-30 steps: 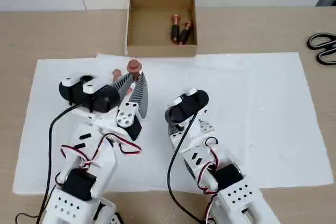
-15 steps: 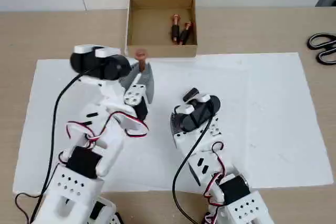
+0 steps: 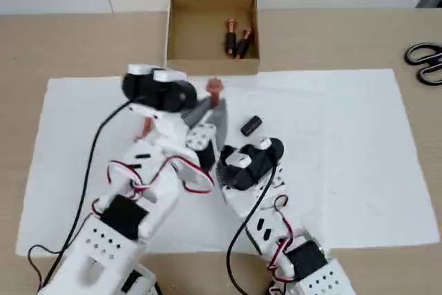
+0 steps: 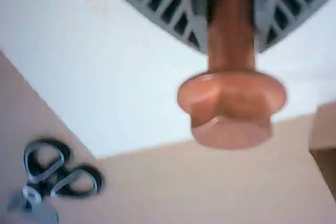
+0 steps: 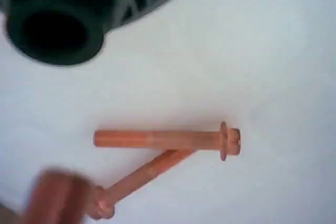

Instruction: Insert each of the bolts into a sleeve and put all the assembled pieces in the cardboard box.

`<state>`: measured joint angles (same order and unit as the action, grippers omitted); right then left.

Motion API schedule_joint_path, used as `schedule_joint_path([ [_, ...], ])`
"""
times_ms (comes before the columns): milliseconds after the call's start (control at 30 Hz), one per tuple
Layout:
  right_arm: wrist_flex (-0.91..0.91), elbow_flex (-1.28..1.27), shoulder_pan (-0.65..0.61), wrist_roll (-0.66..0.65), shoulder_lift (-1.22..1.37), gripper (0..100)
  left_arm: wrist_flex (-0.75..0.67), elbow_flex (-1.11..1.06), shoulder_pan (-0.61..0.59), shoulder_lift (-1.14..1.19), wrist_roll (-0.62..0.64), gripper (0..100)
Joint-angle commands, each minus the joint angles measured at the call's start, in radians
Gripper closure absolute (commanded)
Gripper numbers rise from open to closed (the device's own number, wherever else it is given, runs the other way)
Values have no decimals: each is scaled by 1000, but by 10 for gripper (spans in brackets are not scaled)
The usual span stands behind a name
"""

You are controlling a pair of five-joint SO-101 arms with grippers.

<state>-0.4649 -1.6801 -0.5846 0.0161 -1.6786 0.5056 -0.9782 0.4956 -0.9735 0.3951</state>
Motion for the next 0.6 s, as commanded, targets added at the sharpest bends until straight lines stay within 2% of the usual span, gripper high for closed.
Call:
schedule_joint_path([
  [0, 25, -5, -5, 6, -28, 995, -2, 5, 11, -11, 6, 995],
  [567, 25, -2, -5, 11, -30, 995, -25, -41, 14, -11, 25, 995],
])
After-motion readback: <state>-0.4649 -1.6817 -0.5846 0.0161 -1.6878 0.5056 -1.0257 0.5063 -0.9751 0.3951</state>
